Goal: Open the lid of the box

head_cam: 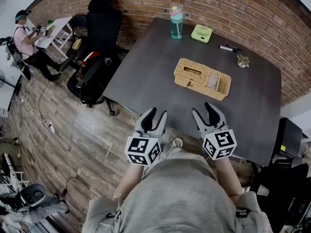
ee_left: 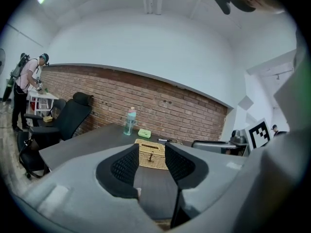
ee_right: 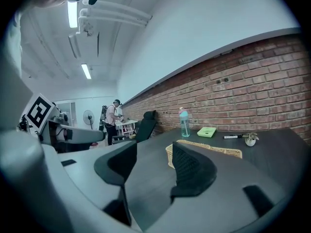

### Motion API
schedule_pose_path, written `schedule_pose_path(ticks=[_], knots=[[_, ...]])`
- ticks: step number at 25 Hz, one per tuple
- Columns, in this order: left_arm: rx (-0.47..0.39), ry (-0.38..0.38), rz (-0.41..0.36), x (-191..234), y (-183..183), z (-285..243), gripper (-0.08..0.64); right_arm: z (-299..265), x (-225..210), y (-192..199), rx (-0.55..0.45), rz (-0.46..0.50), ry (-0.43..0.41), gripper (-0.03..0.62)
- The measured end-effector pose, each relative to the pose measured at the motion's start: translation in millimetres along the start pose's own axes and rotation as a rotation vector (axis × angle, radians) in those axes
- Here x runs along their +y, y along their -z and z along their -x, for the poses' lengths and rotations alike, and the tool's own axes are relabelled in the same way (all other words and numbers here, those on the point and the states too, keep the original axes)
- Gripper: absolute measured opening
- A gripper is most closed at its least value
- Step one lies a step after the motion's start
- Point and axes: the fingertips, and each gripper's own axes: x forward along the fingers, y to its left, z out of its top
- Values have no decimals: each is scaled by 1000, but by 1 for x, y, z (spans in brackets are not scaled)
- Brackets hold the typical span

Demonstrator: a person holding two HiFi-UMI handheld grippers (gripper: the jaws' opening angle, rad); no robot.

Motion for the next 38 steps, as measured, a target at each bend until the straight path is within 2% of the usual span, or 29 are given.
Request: schedule_pose_path(ticks=[14,25,38], knots=[[38,22,4,31,-15,-81,163,-69,-68,13,83,26,67,213],[54,23,8,49,-19,-117,163,-106,-110,45,209,143,126,220],[72,-10,13,57,-15,-123,163,-130,-143,97,418,286,178,224]])
